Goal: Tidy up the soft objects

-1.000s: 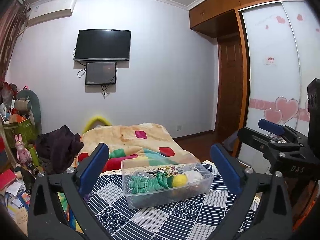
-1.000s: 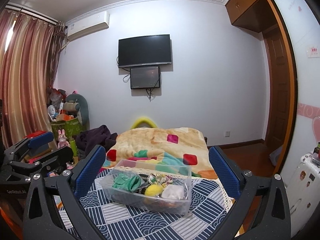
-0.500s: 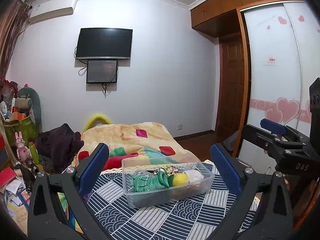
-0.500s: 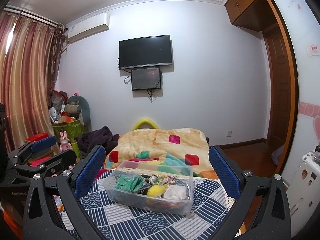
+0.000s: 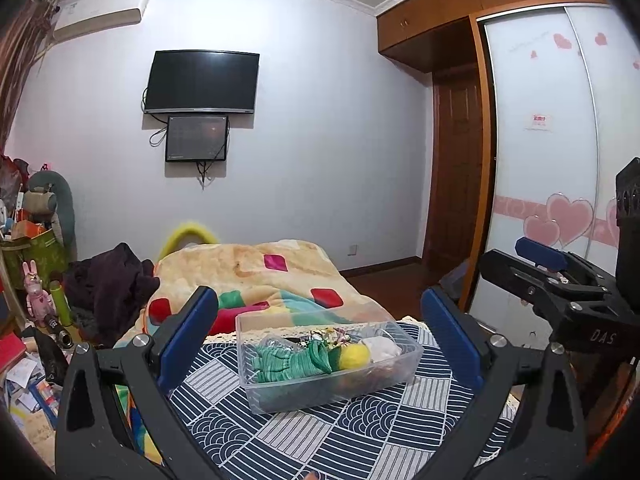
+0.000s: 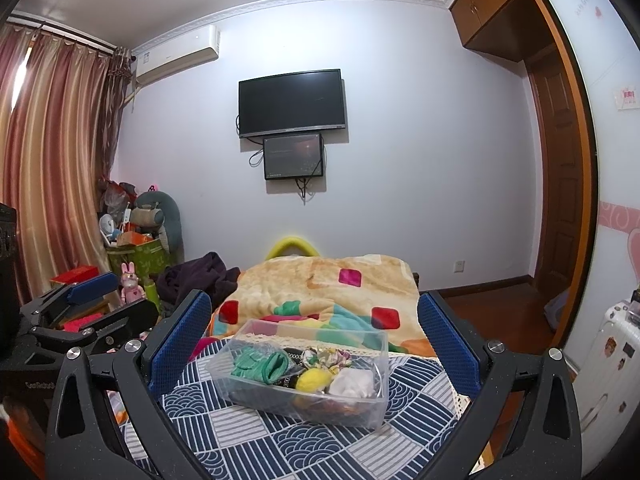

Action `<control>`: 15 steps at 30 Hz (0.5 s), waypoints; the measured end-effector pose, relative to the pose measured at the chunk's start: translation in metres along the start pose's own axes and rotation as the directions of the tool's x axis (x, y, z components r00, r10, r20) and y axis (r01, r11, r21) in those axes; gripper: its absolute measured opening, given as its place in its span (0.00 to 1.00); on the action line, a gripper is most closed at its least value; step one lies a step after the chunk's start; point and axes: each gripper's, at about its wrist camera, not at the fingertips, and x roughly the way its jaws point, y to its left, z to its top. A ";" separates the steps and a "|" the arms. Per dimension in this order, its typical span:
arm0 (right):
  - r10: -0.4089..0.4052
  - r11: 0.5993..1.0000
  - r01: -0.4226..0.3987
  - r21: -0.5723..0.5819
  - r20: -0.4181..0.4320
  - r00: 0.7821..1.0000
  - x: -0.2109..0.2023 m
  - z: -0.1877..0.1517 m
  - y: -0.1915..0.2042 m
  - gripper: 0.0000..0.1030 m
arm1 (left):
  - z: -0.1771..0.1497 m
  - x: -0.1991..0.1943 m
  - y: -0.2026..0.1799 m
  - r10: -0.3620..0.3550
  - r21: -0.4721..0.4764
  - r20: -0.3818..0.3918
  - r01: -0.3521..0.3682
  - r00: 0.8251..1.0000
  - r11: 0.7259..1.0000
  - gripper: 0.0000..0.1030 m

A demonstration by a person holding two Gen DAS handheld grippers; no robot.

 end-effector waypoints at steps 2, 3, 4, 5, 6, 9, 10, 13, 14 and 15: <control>0.001 1.000 -0.001 -0.001 -0.001 1.000 0.000 0.000 0.000 1.00 | -0.001 0.000 -0.001 -0.009 -0.001 -0.004 0.009 1.000 1.000 1.00; 0.000 1.000 0.000 -0.002 0.000 1.000 0.000 0.000 0.000 1.00 | -0.001 0.000 -0.002 -0.006 -0.002 -0.002 0.006 1.000 1.000 1.00; 0.000 1.000 0.000 -0.002 0.000 1.000 0.000 0.000 0.000 1.00 | 0.000 0.000 -0.002 -0.002 0.000 0.000 0.002 1.000 1.000 1.00; 0.001 1.000 -0.001 -0.002 0.000 1.000 0.000 -0.001 0.001 1.00 | 0.001 0.000 -0.003 0.001 0.001 0.002 -0.001 1.000 1.000 1.00; 0.001 1.000 -0.001 -0.003 0.000 1.000 0.000 -0.001 0.001 1.00 | 0.000 -0.001 -0.004 0.006 0.003 0.005 -0.006 1.000 1.000 1.00; 0.000 1.000 0.000 -0.002 0.001 1.000 0.000 -0.001 0.001 1.00 | 0.000 -0.001 -0.005 0.008 -0.001 0.000 -0.008 1.000 1.000 1.00; 0.001 1.000 -0.001 -0.002 0.000 1.000 0.000 0.000 0.001 1.00 | 0.000 0.000 -0.005 0.006 -0.004 -0.001 -0.006 1.000 1.000 1.00; 0.001 1.000 -0.001 -0.003 0.000 1.000 0.000 -0.001 0.001 1.00 | 0.000 0.000 -0.004 0.008 -0.009 -0.004 -0.008 1.000 1.000 1.00; 0.002 1.000 -0.002 -0.003 0.000 1.000 0.000 -0.001 0.001 1.00 | 0.000 0.001 -0.003 0.007 -0.012 -0.005 -0.007 1.000 1.000 1.00; 0.002 1.000 -0.002 -0.004 -0.001 1.000 0.000 -0.001 0.001 1.00 | 0.000 0.001 -0.002 0.006 -0.014 -0.008 -0.006 1.000 1.000 1.00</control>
